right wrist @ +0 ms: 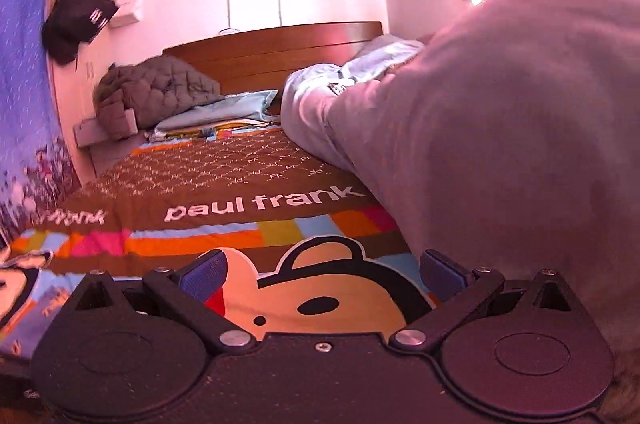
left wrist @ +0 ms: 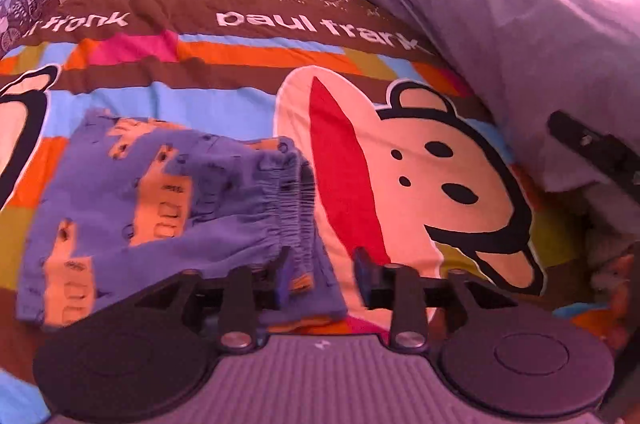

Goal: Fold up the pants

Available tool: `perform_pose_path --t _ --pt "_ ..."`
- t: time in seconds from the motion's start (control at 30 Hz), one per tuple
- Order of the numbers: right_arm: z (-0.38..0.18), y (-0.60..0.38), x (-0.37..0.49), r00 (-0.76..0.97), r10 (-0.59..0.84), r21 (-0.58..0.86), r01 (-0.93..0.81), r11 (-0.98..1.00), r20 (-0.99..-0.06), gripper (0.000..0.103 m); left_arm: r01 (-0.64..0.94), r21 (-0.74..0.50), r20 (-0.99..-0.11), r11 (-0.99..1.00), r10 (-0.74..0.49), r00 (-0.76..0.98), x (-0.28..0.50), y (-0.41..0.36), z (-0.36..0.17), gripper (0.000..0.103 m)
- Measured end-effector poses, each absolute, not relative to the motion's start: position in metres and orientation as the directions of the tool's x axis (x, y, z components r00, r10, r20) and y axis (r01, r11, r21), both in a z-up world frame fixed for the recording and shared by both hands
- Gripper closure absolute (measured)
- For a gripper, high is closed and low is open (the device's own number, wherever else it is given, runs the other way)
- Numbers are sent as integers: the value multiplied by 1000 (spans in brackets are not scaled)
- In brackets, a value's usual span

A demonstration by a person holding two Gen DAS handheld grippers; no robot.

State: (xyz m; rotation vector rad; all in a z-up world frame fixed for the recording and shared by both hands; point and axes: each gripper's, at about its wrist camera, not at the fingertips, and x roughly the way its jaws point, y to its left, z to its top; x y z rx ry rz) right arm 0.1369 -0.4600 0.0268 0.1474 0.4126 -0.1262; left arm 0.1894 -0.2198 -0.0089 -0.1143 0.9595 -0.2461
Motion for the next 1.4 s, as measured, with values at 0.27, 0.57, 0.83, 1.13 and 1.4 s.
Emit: perform_pose_path --t 0.27,0.57,0.83,1.13,1.4 --pt "17 -413 151 881 54 161 26 987 -470 1 -75 -146 -786 986 -70 614 169 -114 6 38" --pt "-10 -316 184 686 315 246 -201 948 -656 1 -280 -185 -846 942 -7 534 170 -36 -31 27" --pt "-45 -302 157 608 80 -32 -171 985 -790 1 -165 -135 -842 977 -25 539 153 -42 -44 23" --pt "-18 -320 151 788 135 55 -127 990 -601 1 -115 -128 -726 985 -14 687 160 -54 -4 4" --pt "-51 -286 231 770 15 -119 -118 986 -638 1 -145 151 -712 978 209 670 264 -82 -38 4"
